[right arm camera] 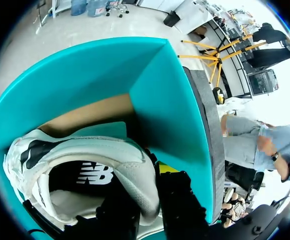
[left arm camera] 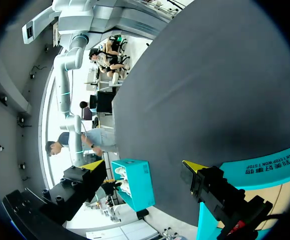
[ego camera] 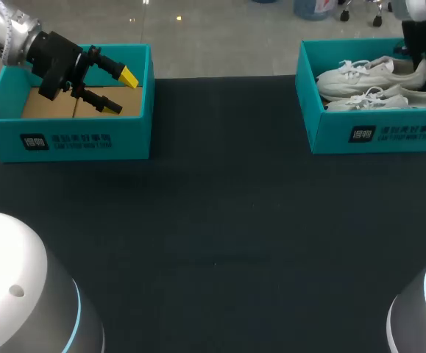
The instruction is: Take the shoe out of the shoebox, open the shoe tongue, remove and reinsert the insole, then place the shoe into the shoebox
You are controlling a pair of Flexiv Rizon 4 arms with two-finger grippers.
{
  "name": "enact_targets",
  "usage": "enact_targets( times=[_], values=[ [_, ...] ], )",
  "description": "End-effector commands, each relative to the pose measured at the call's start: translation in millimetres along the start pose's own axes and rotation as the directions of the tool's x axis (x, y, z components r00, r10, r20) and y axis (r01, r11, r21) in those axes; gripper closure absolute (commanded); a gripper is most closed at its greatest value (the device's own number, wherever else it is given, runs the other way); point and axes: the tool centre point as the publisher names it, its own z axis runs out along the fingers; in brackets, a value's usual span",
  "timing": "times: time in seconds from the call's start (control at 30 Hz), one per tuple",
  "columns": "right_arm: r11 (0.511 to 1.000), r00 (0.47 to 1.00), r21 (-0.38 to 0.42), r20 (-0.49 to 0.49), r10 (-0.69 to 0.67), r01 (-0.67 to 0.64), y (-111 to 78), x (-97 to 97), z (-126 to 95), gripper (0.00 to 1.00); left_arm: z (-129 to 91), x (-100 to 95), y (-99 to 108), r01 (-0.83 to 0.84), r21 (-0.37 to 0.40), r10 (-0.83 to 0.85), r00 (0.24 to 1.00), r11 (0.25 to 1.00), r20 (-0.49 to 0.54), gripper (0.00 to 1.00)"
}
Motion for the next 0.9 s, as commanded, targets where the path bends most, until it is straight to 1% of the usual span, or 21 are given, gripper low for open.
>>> enact_targets(
  times=[0.03, 0.07, 0.1, 0.13, 0.17, 0.37, 0.53, 0.7, 0.77, 0.9],
  values=[
    [1.0, 1.0, 0.02, 0.009, 0.004, -0.004, 6.7, 7.3, 1, 0.62, -1, -0.1, 0, 0.0, 0.001, 0.0, 1.0, 1.0, -0.003, 0.0],
    [1.0, 1.0, 0.02, 0.01, 0.005, -0.005, 5.9, 7.2, -1, 0.49, -1, -0.1, 0, 0.0, 0.001, 0.0, 1.0, 1.0, -0.003, 0.0],
    [1.0, 1.0, 0.02, 0.011, 0.007, -0.007, 5.1, 6.7, -3, 0.25, -1, -0.1, 0, 0.0, 0.001, 0.0, 1.0, 1.0, -0.003, 0.0],
    [1.0, 1.0, 0.019, 0.01, 0.009, -0.009, 4.6, 6.0, -5, 0.11, -1, -0.1, 0, 0.0, 0.001, 0.0, 1.0, 1.0, -0.003, 0.0],
    [1.0, 1.0, 0.015, 0.008, 0.015, -0.015, 4.2, 5.2, -9, 0.0, -1, -0.1, 0, 0.0, 0.001, 0.0, 1.0, 1.0, -0.003, 0.0],
    [0.999, 0.999, -0.01, -0.023, 0.034, -0.034, -2.6, -0.8, -33, 0.0, -1, -0.1, 0, 0.0, 0.001, 0.0, 1.0, 1.0, -0.003, 0.0],
    [0.999, 0.997, -0.023, -0.075, 0.027, -0.029, -16.8, -2.7, -61, 0.0, -1, -0.1, 0, 0.0, 0.001, 0.0, 1.0, 1.0, -0.003, 0.0],
    [1.0, 0.993, -0.027, -0.115, 0.011, -0.014, -44.8, -1.9, -89, 0.0, -1, -0.1, 0, 0.0, 0.001, 0.0, 1.0, 1.0, -0.003, 0.0],
    [1.0, 0.992, -0.026, -0.129, 0.007, -0.01, -59.4, -2.6, -99, 0.0, -1, -0.1, 0, 0.0, 0.001, 0.0, 1.0, 1.0, -0.003, 0.0],
    [1.0, 0.988, -0.018, -0.152, 0.0, -0.002, -81.6, -2.9, -115, 0.0, -1, -0.1, 0, 0.0, 0.001, 0.0, 1.0, 1.0, -0.003, 0.0]
  ],
)
